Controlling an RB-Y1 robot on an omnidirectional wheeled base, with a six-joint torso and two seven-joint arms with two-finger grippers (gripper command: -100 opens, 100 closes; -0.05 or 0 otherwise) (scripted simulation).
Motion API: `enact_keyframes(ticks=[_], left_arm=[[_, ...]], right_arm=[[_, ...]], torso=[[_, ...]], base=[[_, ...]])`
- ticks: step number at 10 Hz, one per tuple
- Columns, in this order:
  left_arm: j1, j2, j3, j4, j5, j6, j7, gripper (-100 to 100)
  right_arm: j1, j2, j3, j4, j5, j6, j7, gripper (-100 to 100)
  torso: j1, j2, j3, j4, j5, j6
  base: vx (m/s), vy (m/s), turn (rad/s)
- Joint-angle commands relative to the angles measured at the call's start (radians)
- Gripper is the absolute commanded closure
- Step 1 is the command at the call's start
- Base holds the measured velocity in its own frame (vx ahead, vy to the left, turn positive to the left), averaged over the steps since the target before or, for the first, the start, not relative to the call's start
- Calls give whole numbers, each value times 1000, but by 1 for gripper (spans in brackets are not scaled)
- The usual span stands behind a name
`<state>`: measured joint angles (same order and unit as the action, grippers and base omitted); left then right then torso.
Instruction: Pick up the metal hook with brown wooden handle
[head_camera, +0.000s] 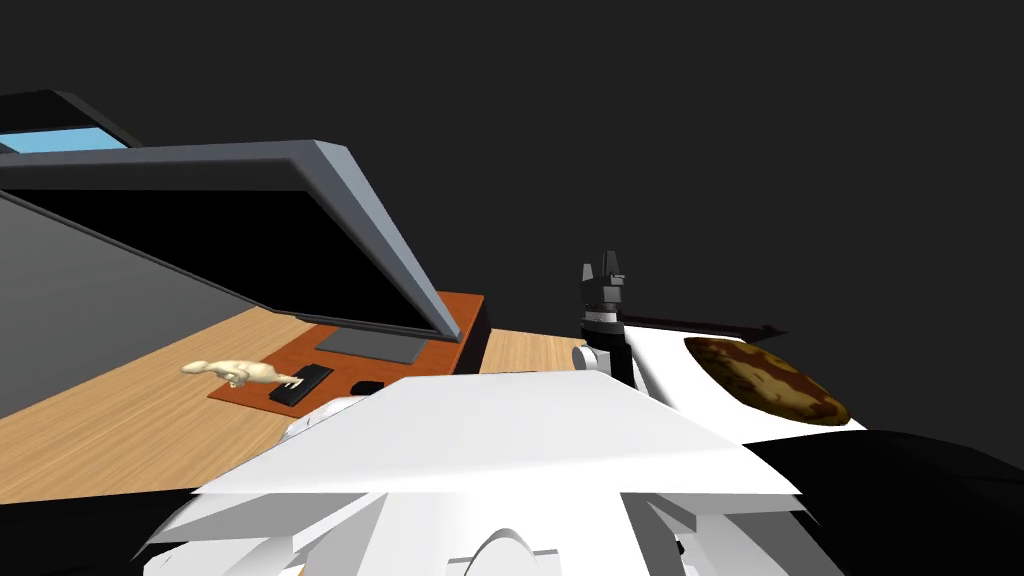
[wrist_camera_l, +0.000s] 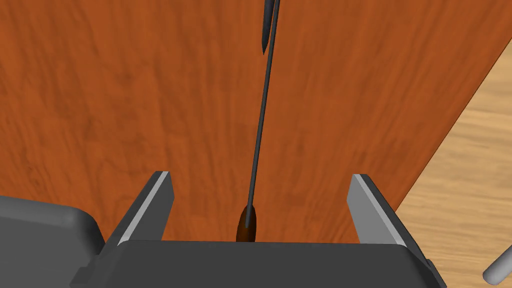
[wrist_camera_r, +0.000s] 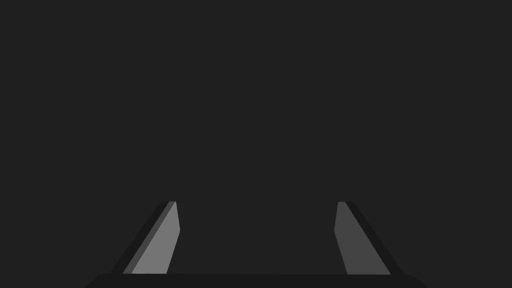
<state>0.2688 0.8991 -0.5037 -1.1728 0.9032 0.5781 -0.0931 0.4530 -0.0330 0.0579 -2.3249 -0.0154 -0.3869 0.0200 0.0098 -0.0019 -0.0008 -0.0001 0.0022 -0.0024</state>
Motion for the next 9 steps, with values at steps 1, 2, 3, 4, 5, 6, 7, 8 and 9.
enact_keyframes(ticks=[1,2,3,4,5,6,7,8,9], left_arm=[[-28,6,-13,33,14,10,-17,-100],[-42,7,-19,50,21,12,-25,-100],[-60,8,-26,70,29,14,-36,-100],[-47,8,-21,54,22,13,-26,-100],[-49,8,-22,56,23,13,-27,0],[-52,-26,-15,85,-4,-1,-28,-100],[-53,-43,-12,100,-17,-8,-29,-100],[-55,-60,-8,114,-30,-15,-29,-100],[-56,-77,-5,129,-43,-23,-30,-100]], right_arm=[[0,0,0,0,0,0,0,0],[0,0,0,0,0,0,0,0],[0,0,0,0,0,0,0,0],[0,0,0,0,0,0,0,0],[0,0,0,0,0,0,0,0],[0,0,0,0,0,0,0,0],[0,0,0,0,0,0,0,0],[0,0,0,0,0,0,0,0],[0,0,0,0,0,0,0,0]], torso=[[0,0,0,0,0,0],[0,-1,0,0,0,0],[-1,-1,-1,0,0,0],[-3,-2,-1,0,0,0],[-5,-2,-1,-1,-1,-1],[-6,-3,-2,-1,-1,-1],[-6,-4,-2,-1,-1,0],[-5,-4,-2,-1,-1,0],[-5,-4,-2,-1,-1,-1]], base=[[-44,97,-124],[-39,80,-75],[-31,61,-103],[-12,28,-28],[-2,6,4],[3,27,-30],[6,38,-34],[7,36,-23],[1,24,-26]])
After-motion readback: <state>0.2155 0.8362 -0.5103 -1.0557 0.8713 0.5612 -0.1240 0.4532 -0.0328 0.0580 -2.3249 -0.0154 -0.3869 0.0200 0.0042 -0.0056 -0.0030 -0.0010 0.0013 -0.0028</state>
